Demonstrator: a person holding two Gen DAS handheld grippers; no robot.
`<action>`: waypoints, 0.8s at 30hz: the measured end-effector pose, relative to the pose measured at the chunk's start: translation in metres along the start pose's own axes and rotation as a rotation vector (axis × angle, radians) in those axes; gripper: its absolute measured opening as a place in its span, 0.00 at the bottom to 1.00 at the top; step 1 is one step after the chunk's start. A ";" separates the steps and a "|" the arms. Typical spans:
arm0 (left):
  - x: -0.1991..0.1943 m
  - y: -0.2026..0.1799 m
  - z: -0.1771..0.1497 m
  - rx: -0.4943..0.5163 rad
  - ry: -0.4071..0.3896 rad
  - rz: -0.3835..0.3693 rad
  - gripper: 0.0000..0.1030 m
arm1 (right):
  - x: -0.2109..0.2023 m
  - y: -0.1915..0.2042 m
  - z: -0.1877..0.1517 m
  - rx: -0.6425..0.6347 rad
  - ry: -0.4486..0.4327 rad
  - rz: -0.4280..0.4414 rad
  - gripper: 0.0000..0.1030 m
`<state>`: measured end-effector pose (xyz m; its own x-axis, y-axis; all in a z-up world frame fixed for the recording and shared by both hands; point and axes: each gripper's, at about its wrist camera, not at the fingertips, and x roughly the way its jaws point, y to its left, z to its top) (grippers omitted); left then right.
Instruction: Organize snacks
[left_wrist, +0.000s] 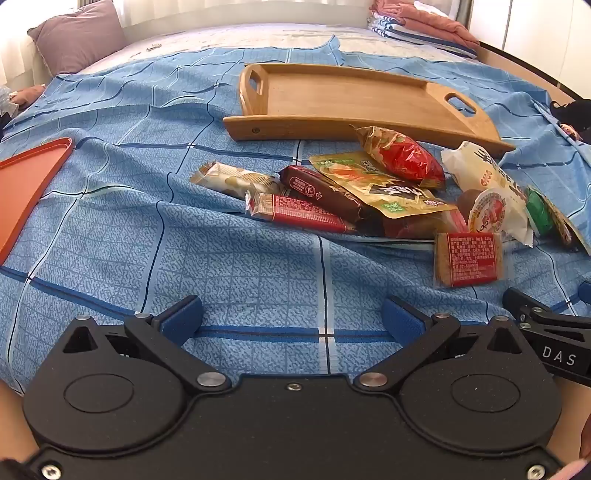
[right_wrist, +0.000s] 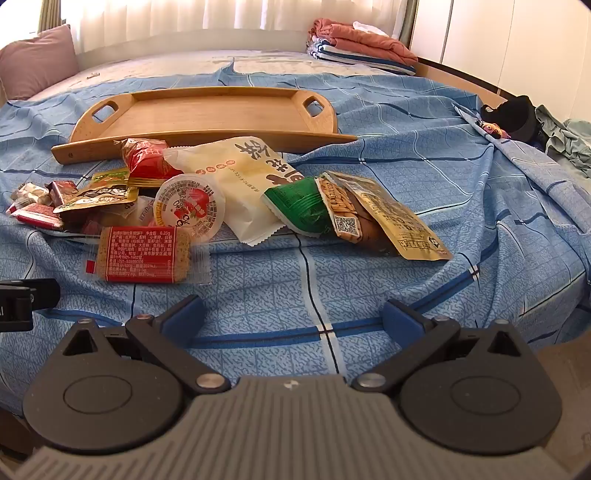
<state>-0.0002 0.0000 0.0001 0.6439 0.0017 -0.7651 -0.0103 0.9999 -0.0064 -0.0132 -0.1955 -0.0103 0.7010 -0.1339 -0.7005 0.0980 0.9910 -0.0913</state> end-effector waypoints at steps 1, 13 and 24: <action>0.000 0.000 0.000 0.000 -0.001 0.000 1.00 | 0.000 0.000 0.000 0.000 -0.001 0.000 1.00; 0.000 0.000 0.000 -0.001 0.001 -0.001 1.00 | -0.001 0.000 -0.001 0.000 -0.005 -0.001 1.00; 0.000 0.000 0.000 0.000 -0.001 0.000 1.00 | -0.001 0.000 0.000 -0.001 -0.006 -0.001 1.00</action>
<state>-0.0003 -0.0001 0.0001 0.6451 0.0012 -0.7641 -0.0100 0.9999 -0.0069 -0.0137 -0.1957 -0.0098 0.7047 -0.1354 -0.6964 0.0987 0.9908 -0.0927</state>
